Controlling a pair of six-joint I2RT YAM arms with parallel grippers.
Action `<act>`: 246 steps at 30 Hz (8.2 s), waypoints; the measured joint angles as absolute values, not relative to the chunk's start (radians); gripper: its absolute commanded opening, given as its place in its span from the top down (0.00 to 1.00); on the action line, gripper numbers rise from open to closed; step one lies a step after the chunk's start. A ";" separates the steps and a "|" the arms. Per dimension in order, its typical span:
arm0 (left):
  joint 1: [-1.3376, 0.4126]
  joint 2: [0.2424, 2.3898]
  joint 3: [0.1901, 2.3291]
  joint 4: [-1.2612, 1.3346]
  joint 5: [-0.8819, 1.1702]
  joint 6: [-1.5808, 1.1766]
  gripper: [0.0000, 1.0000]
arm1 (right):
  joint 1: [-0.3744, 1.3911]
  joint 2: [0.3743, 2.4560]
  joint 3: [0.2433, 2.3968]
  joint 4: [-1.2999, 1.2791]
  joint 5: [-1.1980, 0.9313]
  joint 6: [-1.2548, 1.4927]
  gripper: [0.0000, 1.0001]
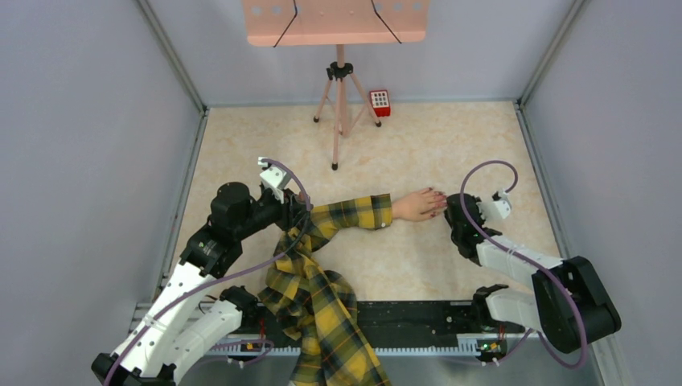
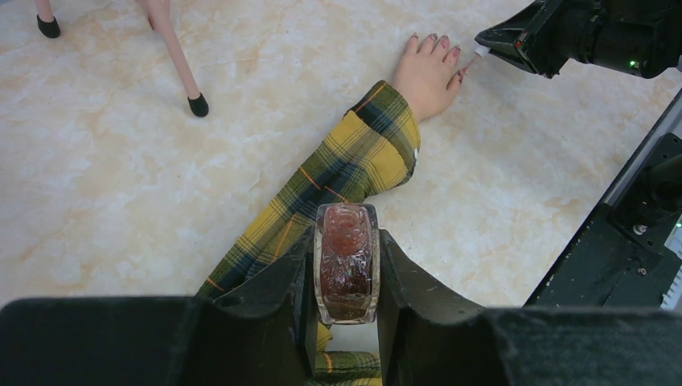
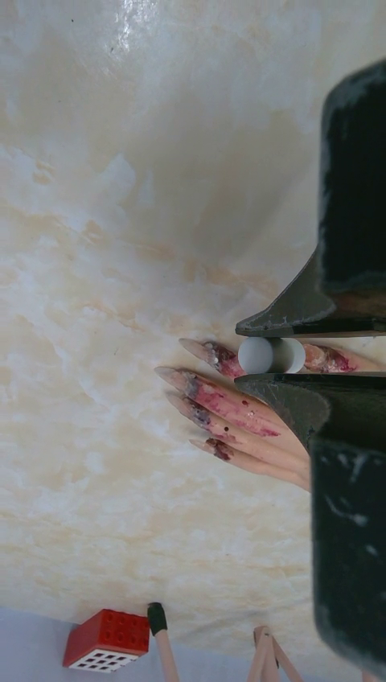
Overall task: Paint the nails
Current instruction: Paint the nail polish on the nail.
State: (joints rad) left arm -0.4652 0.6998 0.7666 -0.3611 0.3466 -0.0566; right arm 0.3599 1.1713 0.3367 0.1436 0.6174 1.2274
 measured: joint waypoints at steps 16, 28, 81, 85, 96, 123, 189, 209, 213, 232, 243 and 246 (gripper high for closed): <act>-0.466 0.700 0.767 -0.361 0.346 -0.057 1.00 | 0.360 1.196 0.337 0.142 0.640 1.226 1.00; -0.466 0.696 0.767 -0.361 0.346 -0.057 1.00 | 0.360 1.208 0.337 0.150 0.658 1.227 1.00; -0.466 0.695 0.767 -0.361 0.347 -0.057 1.00 | 0.367 1.154 0.347 0.131 0.626 1.227 1.00; -0.466 0.696 0.767 -0.361 0.347 -0.057 1.00 | 0.371 1.157 0.340 0.125 0.622 1.232 1.00; -0.466 0.695 0.767 -0.361 0.347 -0.057 1.00 | 0.378 1.177 0.340 0.126 0.619 1.235 1.00; -0.466 0.689 0.767 -0.361 0.347 -0.057 1.00 | 0.378 1.215 0.340 0.149 0.635 1.242 1.00; -0.465 0.689 0.767 -0.361 0.346 -0.057 1.00 | 0.378 1.210 0.340 0.165 0.648 1.258 1.00; -0.465 0.689 0.767 -0.361 0.346 -0.057 1.00 | 0.378 1.246 0.341 0.182 0.684 1.260 1.00; -0.465 0.689 0.767 -0.361 0.346 -0.057 1.00 | 0.378 1.249 0.341 0.187 0.686 1.261 1.00; -0.466 0.688 0.767 -0.361 0.346 -0.057 1.00 | 0.378 1.211 0.350 0.155 0.745 1.248 1.00; -0.466 0.681 0.767 -0.361 0.347 -0.057 1.00 | 0.378 1.140 0.349 0.126 0.725 1.206 1.00; -0.466 0.681 0.767 -0.361 0.347 -0.057 1.00 | 0.378 1.143 0.349 0.128 0.694 1.199 1.00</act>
